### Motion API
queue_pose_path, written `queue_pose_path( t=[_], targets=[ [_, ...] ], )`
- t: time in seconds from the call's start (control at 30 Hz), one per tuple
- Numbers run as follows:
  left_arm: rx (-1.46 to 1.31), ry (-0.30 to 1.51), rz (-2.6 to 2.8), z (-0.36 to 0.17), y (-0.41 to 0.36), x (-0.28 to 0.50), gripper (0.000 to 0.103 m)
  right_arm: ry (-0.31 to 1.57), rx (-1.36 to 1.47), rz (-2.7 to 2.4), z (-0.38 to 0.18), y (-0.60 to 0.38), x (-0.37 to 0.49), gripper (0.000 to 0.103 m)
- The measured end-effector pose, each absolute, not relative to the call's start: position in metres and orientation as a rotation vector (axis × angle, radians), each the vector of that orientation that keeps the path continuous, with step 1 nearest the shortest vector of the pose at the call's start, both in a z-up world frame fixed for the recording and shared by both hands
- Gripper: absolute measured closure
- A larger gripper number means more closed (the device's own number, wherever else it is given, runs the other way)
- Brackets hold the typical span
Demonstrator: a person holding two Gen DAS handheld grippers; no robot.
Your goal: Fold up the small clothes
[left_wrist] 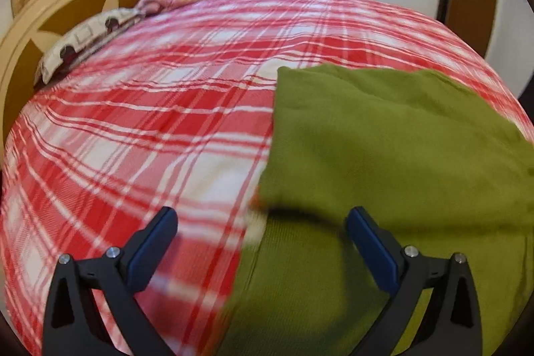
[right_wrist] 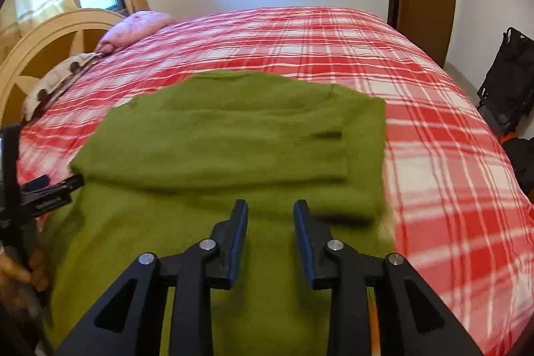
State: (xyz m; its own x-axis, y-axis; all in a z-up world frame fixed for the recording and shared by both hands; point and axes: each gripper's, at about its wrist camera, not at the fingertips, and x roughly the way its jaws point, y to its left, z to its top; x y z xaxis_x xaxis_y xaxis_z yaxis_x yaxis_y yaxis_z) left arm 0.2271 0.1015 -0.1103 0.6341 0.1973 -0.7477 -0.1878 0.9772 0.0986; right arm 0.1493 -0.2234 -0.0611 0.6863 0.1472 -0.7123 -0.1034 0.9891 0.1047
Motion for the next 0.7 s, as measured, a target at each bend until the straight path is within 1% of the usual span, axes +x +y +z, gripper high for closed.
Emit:
queue_pose_path(
  t=[0.07,0.1,0.27,0.43,0.57,0.7],
  targets=[
    [0.062,0.848,0.163,-0.109,0.095,0.206,0.000,0.775,0.071,0.160,-0.053,-0.230,0.123,0.047],
    [0.095,0.838,0.130,-0.107,0.089,0.192,0.000,0.758,0.083,0.170,-0.048,-0.236,0.106,0.046],
    [0.203,0.754,0.003,-0.091,0.073,0.133,0.000,0.746,0.143,0.209,-0.036,-0.257,0.043,0.046],
    [0.257,0.672,-0.060,-0.074,0.065,0.086,0.000,0.800,0.154,0.206,-0.035,-0.275,-0.008,0.046],
    [0.262,0.662,-0.122,-0.071,0.067,0.058,0.000,0.828,0.138,0.209,-0.036,-0.282,-0.051,0.046],
    [0.291,0.701,-0.142,-0.080,0.070,0.031,0.000,0.899,0.186,0.235,-0.054,-0.284,-0.079,0.046]
  ],
)
